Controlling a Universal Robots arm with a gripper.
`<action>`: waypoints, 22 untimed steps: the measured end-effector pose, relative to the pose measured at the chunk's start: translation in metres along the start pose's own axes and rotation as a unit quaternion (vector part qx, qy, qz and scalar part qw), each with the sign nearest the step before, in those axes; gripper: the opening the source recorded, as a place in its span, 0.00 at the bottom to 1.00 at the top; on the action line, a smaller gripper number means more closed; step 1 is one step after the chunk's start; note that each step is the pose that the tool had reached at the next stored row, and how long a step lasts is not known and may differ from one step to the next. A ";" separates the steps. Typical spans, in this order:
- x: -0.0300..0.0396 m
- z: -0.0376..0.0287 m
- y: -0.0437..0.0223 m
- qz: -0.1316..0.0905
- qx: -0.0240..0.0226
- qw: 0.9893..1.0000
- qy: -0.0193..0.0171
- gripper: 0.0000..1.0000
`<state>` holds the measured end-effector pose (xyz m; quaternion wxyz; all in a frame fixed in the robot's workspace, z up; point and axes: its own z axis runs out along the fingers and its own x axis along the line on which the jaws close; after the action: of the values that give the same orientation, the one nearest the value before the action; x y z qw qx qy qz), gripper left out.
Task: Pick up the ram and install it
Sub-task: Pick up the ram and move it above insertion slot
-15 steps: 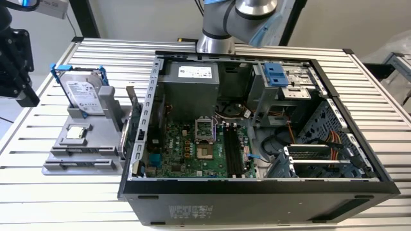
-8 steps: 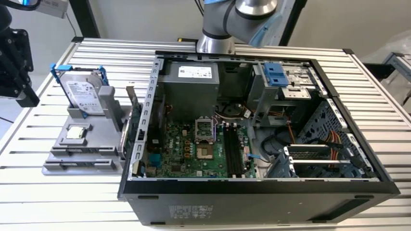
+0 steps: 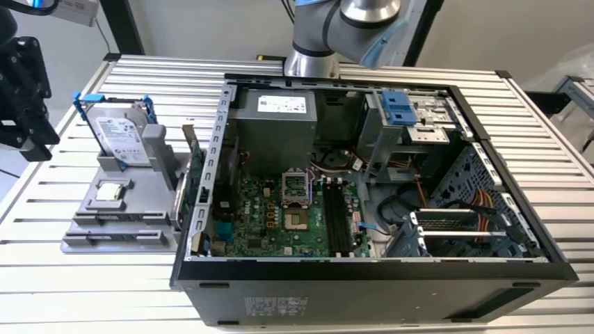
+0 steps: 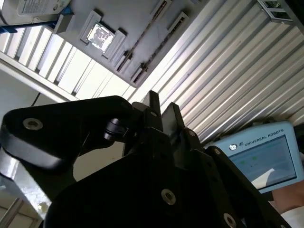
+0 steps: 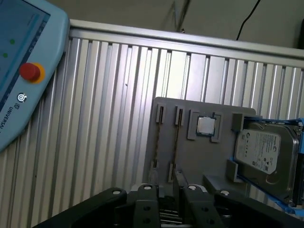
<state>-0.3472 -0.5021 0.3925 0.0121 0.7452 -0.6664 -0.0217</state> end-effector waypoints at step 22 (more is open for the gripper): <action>-0.0005 0.0048 -0.0003 0.004 0.002 1.000 0.000 1.00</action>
<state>-0.3472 -0.5015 0.3877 0.0105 0.7423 -0.6696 -0.0203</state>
